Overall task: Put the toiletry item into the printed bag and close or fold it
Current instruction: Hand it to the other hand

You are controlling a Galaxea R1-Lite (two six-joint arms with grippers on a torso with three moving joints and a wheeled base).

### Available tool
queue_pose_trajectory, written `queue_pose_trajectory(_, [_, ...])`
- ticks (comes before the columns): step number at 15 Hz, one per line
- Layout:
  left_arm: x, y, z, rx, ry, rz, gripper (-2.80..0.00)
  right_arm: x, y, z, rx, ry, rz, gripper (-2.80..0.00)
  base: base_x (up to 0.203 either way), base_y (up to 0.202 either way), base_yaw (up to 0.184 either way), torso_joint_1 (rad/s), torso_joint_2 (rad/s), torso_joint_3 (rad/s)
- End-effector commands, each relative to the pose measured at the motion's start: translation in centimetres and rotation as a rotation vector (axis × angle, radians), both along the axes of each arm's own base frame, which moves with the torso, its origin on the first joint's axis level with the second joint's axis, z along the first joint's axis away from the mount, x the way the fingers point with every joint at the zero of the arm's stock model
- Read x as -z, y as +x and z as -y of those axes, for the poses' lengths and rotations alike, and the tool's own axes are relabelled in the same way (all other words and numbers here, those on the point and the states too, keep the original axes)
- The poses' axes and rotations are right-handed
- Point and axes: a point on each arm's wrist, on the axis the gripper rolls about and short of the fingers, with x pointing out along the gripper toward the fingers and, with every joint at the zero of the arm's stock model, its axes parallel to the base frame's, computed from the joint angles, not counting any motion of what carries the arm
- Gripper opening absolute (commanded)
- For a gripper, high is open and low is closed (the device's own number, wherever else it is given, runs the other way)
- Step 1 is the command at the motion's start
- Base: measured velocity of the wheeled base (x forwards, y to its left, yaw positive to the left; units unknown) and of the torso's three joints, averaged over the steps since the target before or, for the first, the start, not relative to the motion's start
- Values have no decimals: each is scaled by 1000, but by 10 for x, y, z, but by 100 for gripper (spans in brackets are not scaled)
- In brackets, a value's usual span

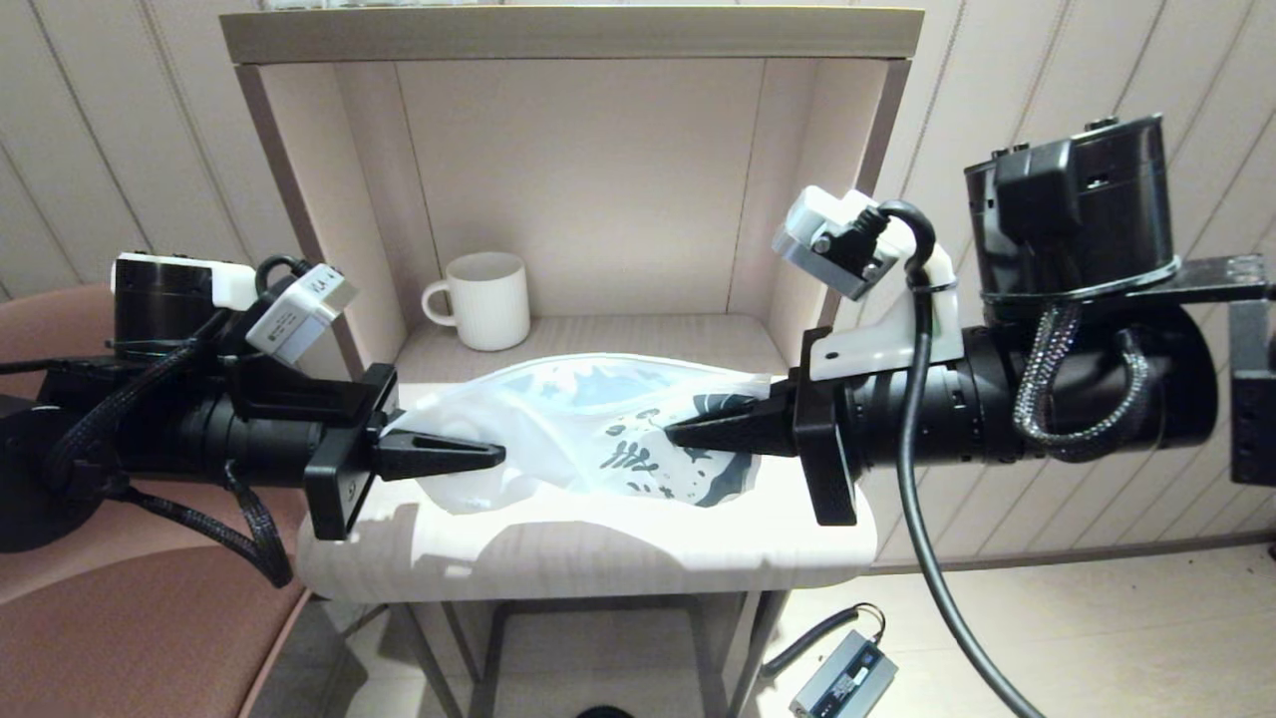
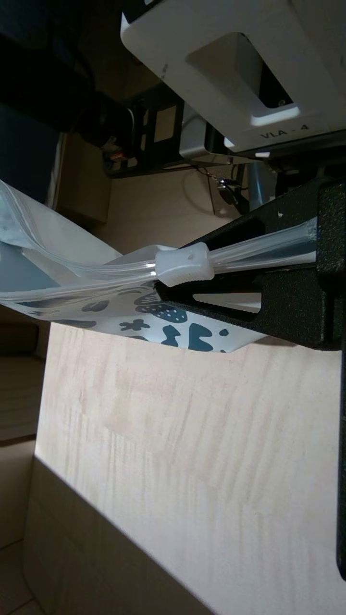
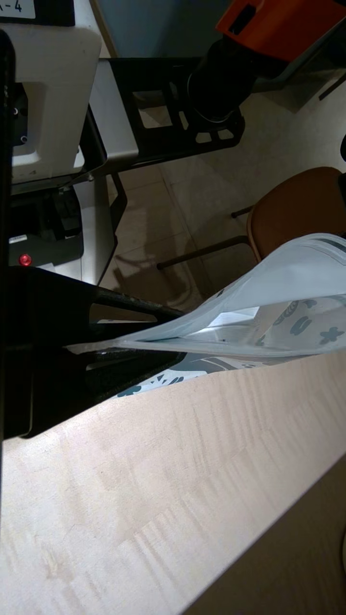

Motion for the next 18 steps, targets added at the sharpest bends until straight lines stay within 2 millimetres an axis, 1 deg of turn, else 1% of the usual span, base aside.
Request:
queue_pose_trajectory(1, [2, 1, 1, 7, -1, -4, -280, 0, 1, 0, 2, -2, -2, -280, 0, 0, 0, 0, 0, 0])
queue_pose_trajectory(6, [6, 1, 7, 36, 0, -19, -280, 1, 4, -2, 62, -45, -23, -280, 0, 0, 0, 0, 0, 0])
queue_pose_trajectory(16, [8, 0, 7, 39, 1, -23, -280, 1, 2, -2, 74, -62, -22, -280, 0, 0, 0, 0, 0, 0])
queue_pose_trajectory(17, [8, 0, 7, 39, 1, -23, -280, 3, -1, -6, 80, -80, -21, -280, 0, 0, 0, 0, 0, 0])
queue_pose_trajectory(18, [7, 0, 7, 39, 0, -21, -280, 4, -2, -8, 91, -98, -2, -55, 0, 0, 0, 0, 0, 0])
